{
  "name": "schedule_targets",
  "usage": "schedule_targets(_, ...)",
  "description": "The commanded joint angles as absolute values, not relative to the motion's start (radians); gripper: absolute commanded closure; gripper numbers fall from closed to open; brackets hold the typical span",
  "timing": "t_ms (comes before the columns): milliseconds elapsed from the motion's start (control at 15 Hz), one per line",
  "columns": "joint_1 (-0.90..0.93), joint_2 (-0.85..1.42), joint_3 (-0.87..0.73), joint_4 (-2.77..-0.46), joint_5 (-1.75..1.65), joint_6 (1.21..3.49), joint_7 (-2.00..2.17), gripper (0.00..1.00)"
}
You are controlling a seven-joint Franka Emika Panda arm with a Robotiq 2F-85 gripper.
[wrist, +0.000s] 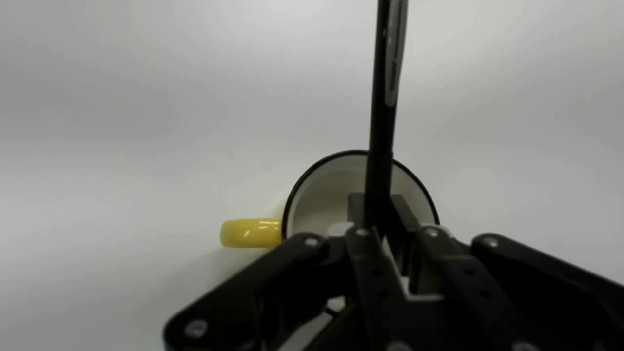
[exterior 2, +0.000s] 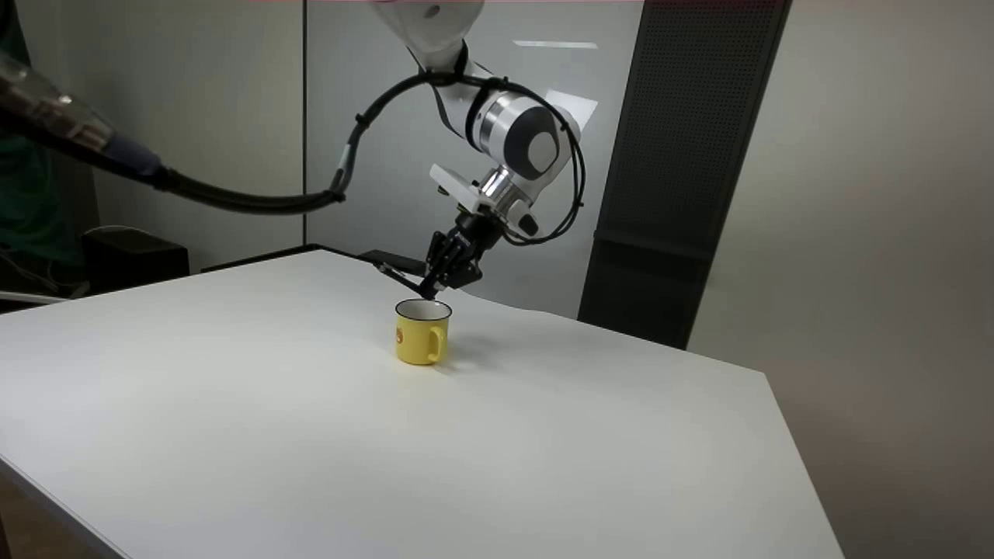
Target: Put the pen in the yellow mug
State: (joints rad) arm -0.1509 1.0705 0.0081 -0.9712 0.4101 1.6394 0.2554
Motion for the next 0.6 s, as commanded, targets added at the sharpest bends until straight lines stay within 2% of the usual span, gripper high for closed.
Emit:
schedule_targets(0, -0.16, 1.101, 0.022, -0.925, 0.412, 1.637, 0.286, 0.97)
schedule_targets(533, -0.166, 1.116, 0.022, -0.939, 0.414, 1.664, 0.286, 0.97)
